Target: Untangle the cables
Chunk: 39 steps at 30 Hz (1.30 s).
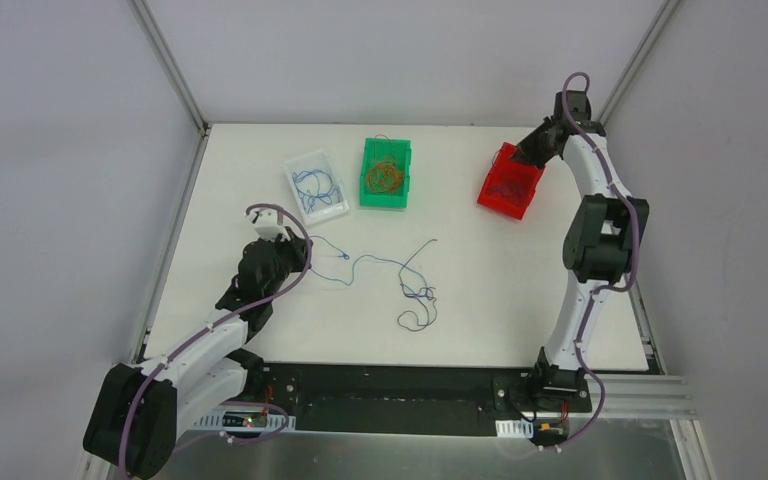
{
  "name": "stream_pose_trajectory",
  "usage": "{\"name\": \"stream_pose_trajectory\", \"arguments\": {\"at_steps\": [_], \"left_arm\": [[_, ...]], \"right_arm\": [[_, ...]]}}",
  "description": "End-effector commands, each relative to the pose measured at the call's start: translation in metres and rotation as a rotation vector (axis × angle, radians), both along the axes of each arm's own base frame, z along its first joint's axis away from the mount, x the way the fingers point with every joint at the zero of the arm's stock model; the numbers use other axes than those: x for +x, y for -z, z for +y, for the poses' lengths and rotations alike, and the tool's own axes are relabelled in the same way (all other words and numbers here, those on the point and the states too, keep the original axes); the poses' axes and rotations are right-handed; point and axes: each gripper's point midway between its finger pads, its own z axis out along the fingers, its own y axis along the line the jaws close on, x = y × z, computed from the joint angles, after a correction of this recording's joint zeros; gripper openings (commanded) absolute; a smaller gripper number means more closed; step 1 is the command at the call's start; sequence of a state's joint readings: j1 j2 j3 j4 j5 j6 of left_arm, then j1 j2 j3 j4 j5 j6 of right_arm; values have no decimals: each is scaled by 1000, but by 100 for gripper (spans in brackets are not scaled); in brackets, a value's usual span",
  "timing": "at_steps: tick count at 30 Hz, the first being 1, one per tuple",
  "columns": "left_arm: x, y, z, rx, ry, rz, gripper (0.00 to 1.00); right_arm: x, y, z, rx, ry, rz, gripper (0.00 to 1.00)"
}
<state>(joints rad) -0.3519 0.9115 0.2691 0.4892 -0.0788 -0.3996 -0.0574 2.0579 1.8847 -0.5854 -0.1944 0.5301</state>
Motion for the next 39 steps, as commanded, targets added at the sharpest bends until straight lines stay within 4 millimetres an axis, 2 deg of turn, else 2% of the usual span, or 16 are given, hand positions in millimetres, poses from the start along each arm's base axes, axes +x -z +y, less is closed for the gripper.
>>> {"name": "stream_pose_trajectory", "arguments": {"at_steps": [1,5,9,12,14,16,19,23,26,28,30,32,34,35,36,39], "left_arm": [[10,-26,-5,-11,20,-74,0],[10,-25,-4,-3,17,-74,0],[11,-24,-5,-1,22,-70,0],[11,-23,-5,1,22,-66,0],[11,-23,-5,2,23,-65,0],[11,-23,-5,4,23,-66,0],[10,-24,-5,4,24,-66,0],[10,-26,-6,4,32,-72,0],[10,-26,-9,0,49,-72,0],[10,-26,-13,-7,67,-76,0],[10,-26,-17,-9,90,-73,0],[10,-26,-23,-10,122,-66,0],[11,-24,-28,-10,150,-57,0],[11,-24,-31,-12,168,-54,0],[11,-24,-35,-13,188,-51,0],[10,-27,-46,-22,248,-50,0]], "right_arm": [[15,27,-11,-60,-6,29,0],[11,70,-24,-190,-4,129,0],[10,96,-33,-359,-5,200,0],[10,107,-19,-384,-50,229,0],[11,111,-15,-359,-62,239,7],[10,100,-9,-328,-76,225,19],[10,63,-10,-349,-66,124,39],[1,4,-12,-382,-53,29,45],[-10,-23,-10,-409,-57,-2,49],[-18,-35,-8,-419,-63,-21,55],[-27,-49,-4,-422,-69,-44,56],[-41,-54,6,-394,-97,-50,60],[-57,-61,24,-336,-141,-79,78],[-67,-61,36,-302,-177,-94,82],[-77,-65,52,-263,-223,-132,83],[-112,-56,94,-202,-366,-183,82]]}}
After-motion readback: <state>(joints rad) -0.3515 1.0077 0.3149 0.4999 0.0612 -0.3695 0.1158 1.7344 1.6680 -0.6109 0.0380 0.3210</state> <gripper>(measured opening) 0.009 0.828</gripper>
